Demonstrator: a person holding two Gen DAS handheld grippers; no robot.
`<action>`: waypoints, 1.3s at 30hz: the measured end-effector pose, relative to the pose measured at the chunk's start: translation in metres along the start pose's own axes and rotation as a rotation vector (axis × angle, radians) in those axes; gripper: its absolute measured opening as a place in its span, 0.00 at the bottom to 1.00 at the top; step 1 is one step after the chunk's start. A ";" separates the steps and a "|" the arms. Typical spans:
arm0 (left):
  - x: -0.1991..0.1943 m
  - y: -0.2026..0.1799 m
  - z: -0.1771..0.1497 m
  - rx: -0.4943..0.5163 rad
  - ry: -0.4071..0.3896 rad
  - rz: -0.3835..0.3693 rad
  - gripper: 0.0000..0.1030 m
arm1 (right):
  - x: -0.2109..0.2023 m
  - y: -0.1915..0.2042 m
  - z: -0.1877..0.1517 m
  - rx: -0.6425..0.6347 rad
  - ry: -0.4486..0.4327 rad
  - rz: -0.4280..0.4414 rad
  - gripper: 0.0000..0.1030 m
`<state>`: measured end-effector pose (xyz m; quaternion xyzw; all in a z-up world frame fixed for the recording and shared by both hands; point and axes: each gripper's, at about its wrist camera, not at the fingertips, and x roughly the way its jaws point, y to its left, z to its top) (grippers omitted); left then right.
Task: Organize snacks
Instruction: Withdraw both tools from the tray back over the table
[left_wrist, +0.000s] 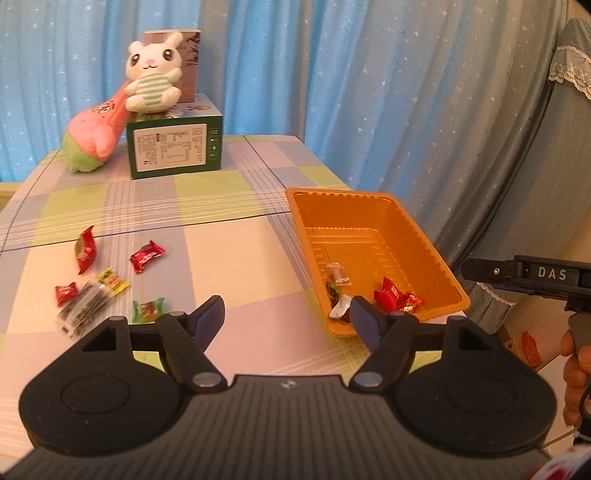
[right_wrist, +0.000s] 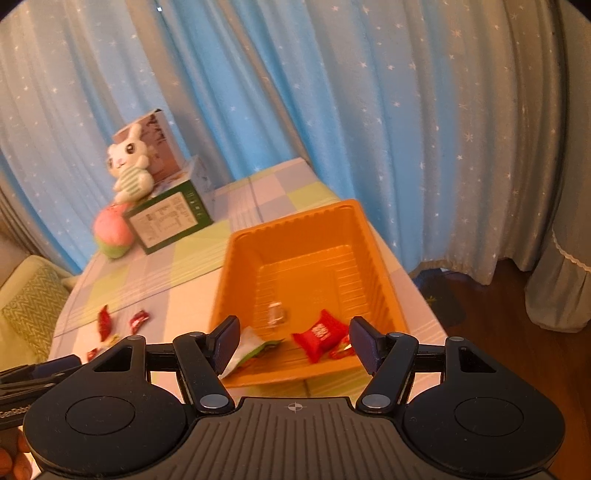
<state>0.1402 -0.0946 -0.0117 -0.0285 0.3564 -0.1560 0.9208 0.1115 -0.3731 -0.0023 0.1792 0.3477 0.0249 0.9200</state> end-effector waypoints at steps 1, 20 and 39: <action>-0.004 0.001 -0.002 -0.004 -0.002 0.002 0.71 | -0.003 0.005 -0.001 -0.008 0.001 0.004 0.64; -0.077 0.052 -0.028 -0.078 -0.047 0.101 0.74 | -0.017 0.086 -0.040 -0.124 0.037 0.085 0.64; -0.092 0.133 -0.050 -0.140 -0.044 0.215 0.74 | 0.020 0.144 -0.067 -0.219 0.073 0.155 0.64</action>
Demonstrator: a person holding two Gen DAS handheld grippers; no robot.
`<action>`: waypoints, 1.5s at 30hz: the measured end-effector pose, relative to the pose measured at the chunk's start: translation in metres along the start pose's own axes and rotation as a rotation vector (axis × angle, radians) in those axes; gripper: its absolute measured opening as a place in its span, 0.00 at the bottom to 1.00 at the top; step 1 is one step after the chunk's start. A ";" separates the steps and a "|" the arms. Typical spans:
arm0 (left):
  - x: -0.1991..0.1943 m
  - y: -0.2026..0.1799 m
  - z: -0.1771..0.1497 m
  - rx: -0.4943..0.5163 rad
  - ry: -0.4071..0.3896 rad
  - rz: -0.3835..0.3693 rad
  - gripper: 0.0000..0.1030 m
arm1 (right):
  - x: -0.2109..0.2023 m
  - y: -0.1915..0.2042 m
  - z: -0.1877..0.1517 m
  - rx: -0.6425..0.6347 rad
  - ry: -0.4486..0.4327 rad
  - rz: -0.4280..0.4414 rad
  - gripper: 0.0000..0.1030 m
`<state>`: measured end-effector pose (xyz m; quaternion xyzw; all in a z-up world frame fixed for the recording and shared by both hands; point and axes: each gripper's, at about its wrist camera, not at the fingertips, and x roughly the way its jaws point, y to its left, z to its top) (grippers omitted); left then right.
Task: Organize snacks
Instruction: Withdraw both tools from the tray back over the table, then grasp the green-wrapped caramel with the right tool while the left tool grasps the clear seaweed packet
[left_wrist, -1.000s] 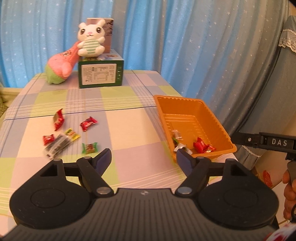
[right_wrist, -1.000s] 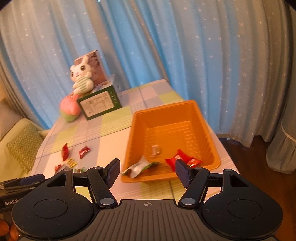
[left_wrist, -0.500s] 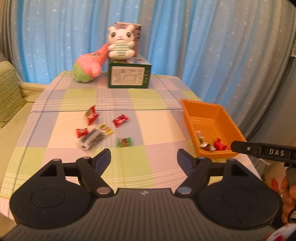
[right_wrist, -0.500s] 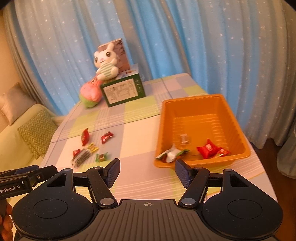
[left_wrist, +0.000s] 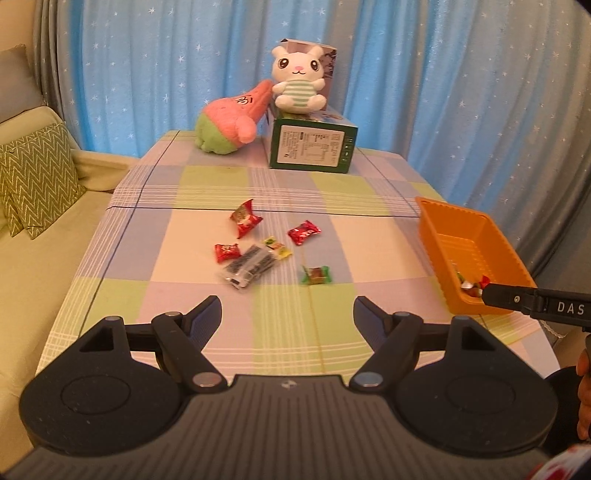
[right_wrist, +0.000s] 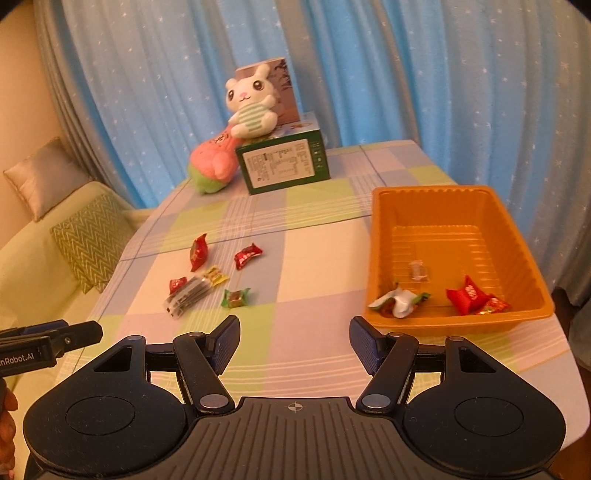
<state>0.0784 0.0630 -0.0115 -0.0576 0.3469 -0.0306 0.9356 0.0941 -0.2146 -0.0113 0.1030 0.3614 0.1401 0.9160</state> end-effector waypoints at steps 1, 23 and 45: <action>0.003 0.003 0.001 0.000 0.001 0.002 0.74 | 0.003 0.003 -0.001 -0.006 0.000 0.005 0.64; 0.132 0.055 0.009 0.152 0.098 -0.064 0.67 | 0.153 0.052 -0.021 -0.161 0.034 0.053 0.63; 0.192 0.072 0.018 0.142 0.111 -0.093 0.65 | 0.242 0.078 -0.020 -0.250 0.015 0.013 0.28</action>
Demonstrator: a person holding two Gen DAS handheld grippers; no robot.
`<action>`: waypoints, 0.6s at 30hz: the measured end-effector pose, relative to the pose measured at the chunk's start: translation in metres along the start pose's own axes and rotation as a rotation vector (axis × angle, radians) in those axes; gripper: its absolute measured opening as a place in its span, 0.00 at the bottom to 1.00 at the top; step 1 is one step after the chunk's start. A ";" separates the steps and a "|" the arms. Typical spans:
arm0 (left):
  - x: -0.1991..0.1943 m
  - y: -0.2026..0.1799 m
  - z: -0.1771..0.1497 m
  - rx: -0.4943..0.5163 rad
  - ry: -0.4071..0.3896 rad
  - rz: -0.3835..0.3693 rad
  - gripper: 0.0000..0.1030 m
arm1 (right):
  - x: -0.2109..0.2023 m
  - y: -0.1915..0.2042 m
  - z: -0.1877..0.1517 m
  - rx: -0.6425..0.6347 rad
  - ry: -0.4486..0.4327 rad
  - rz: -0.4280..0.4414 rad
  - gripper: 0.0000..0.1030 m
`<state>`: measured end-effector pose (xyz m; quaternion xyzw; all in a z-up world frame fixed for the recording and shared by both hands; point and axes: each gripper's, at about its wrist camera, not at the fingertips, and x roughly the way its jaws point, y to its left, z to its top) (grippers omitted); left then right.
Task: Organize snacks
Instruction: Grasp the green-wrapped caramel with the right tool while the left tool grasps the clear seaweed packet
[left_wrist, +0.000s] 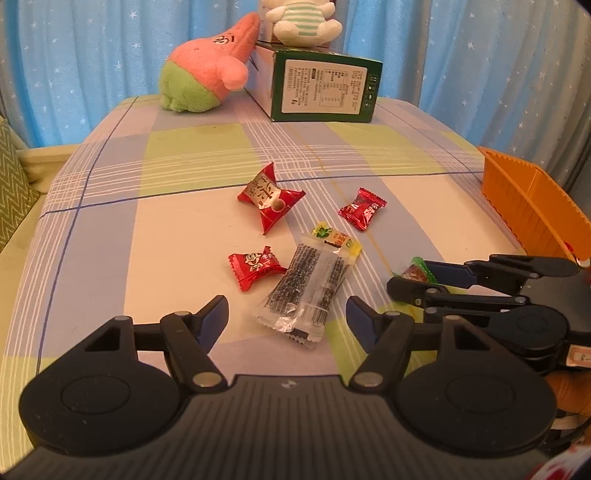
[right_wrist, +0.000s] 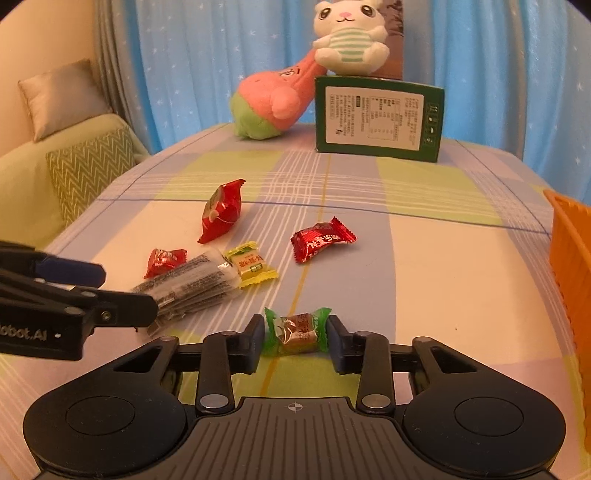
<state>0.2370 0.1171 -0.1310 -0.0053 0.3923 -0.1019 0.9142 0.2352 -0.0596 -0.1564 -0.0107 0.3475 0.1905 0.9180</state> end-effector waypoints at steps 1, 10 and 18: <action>0.002 -0.001 0.001 0.007 0.002 -0.003 0.65 | -0.001 -0.001 0.000 0.002 0.000 -0.004 0.27; 0.025 -0.014 0.014 0.101 0.029 -0.025 0.58 | -0.017 -0.019 0.007 0.074 -0.013 -0.014 0.26; 0.043 -0.023 0.017 0.178 0.089 -0.009 0.36 | -0.023 -0.028 0.006 0.102 -0.006 -0.010 0.26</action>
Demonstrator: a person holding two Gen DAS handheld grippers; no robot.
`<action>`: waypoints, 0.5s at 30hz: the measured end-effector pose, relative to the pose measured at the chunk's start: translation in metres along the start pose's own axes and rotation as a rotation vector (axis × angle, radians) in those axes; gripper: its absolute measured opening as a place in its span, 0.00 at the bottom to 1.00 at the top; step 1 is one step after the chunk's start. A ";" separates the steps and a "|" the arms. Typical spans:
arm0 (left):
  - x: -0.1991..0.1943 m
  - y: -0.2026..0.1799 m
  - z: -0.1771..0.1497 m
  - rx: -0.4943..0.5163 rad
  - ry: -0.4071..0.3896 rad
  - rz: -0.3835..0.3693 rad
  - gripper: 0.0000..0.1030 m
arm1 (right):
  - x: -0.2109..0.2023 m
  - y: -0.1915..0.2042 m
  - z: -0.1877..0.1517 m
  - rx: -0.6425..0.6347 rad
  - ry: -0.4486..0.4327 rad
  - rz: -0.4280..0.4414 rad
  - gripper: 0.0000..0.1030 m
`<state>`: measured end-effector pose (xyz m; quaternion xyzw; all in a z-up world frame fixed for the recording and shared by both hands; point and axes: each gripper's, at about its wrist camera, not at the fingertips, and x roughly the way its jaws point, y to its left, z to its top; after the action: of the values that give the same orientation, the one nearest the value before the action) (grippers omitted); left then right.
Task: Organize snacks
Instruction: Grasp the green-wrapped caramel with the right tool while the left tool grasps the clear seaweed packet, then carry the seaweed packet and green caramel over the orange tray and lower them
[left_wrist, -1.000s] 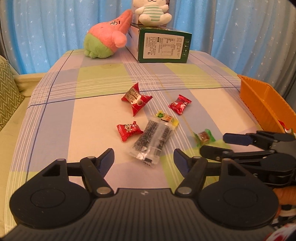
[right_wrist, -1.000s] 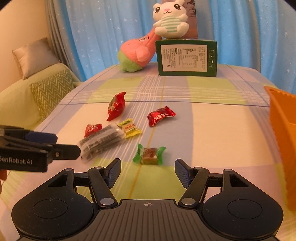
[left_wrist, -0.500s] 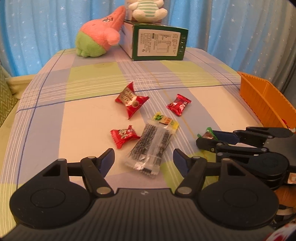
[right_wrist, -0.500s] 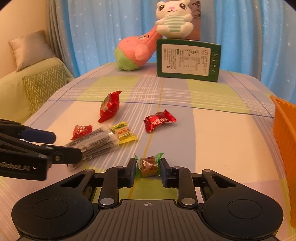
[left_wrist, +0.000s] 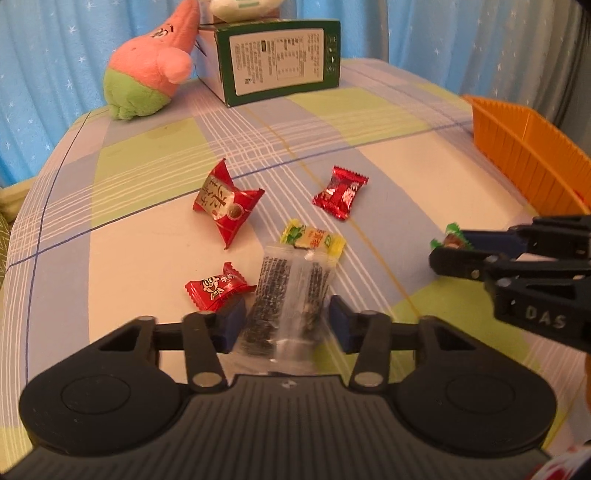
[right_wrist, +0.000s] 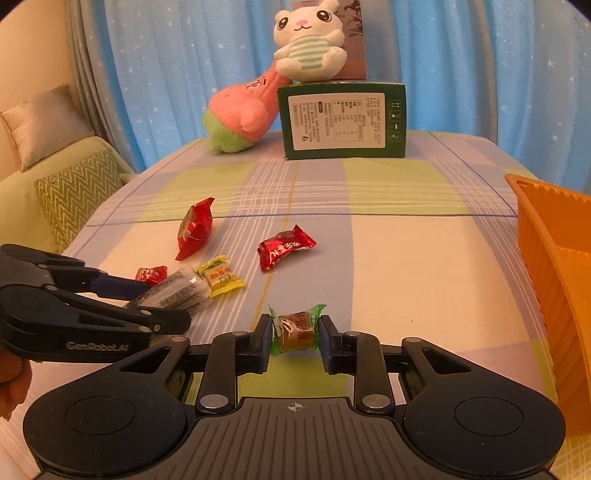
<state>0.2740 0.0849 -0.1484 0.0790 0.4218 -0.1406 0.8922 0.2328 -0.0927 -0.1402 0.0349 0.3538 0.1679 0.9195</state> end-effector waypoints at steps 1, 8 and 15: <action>0.000 0.000 0.000 -0.010 0.002 -0.002 0.36 | -0.001 -0.001 0.000 0.004 0.000 0.002 0.26; -0.010 -0.015 -0.001 -0.025 0.046 0.021 0.33 | -0.018 -0.006 0.000 0.022 -0.009 0.006 0.26; -0.045 -0.032 0.004 -0.100 0.016 -0.015 0.33 | -0.057 -0.014 -0.002 0.034 -0.025 -0.009 0.26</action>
<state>0.2396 0.0615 -0.1121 0.0322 0.4360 -0.1252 0.8906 0.1964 -0.1253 -0.1077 0.0508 0.3452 0.1575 0.9238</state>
